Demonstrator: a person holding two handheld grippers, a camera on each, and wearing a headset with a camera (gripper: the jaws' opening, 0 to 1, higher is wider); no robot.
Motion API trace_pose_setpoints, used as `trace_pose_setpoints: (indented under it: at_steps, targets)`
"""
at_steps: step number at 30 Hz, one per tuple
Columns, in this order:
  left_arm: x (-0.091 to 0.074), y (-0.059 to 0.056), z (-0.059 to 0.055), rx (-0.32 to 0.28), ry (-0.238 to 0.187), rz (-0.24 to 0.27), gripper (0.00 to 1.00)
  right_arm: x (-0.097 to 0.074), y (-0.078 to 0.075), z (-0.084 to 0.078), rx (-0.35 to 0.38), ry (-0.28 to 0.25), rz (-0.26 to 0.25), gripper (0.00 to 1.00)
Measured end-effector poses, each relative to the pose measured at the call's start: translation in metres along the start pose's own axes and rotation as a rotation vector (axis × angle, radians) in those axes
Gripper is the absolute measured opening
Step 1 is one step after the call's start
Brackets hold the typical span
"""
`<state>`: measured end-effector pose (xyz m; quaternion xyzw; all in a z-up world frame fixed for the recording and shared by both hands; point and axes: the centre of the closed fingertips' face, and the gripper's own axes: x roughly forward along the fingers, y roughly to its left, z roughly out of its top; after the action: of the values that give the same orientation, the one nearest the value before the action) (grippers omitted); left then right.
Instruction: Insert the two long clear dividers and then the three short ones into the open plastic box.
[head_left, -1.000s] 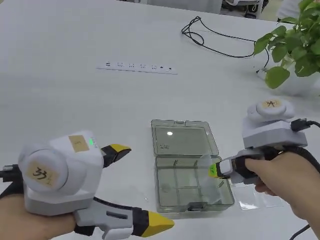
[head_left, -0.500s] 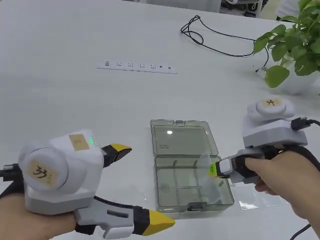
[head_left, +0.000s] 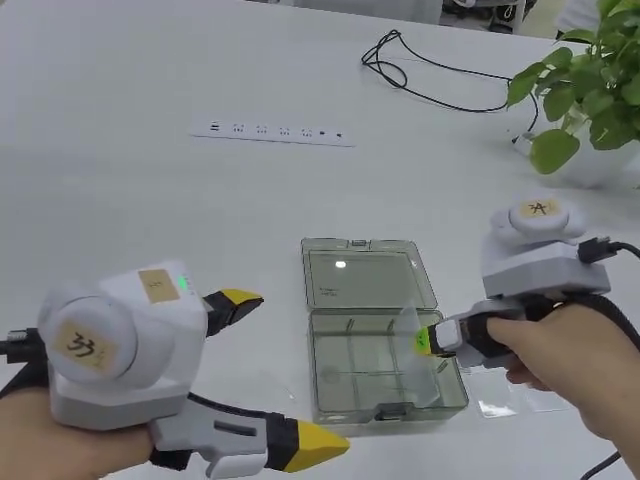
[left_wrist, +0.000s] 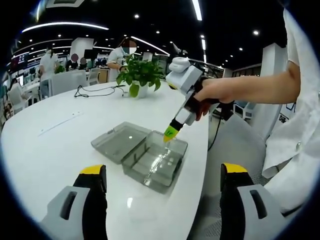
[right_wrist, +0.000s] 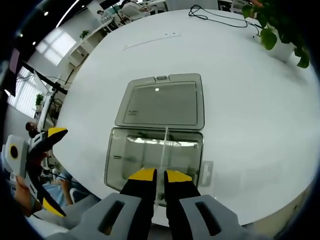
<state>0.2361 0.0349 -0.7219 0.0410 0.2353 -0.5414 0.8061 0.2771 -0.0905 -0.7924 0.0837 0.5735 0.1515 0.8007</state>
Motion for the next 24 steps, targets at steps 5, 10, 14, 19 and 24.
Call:
trace_pose_setpoints:
  at_steps: [5, 10, 14, 19, 24]
  targets:
    - [-0.001, -0.002, 0.001, 0.001, 0.0, 0.001, 0.97, 0.006, -0.001, 0.0, -0.003, -0.002, 0.013, 0.07]
    - [-0.002, -0.002, 0.004, -0.002, 0.0, 0.007, 0.97, 0.012, -0.001, -0.002, -0.007, 0.003, 0.03, 0.08]
    - [-0.003, -0.002, 0.006, -0.007, -0.003, 0.014, 0.97, 0.015, -0.002, -0.003, -0.019, 0.006, 0.037, 0.08]
    - [-0.003, -0.001, 0.008, -0.011, -0.001, 0.029, 0.97, 0.019, -0.003, -0.005, -0.026, 0.01, 0.047, 0.08]
    - [-0.004, -0.001, 0.011, -0.013, -0.001, 0.041, 0.97, 0.022, -0.004, -0.006, -0.04, 0.012, 0.053, 0.08]
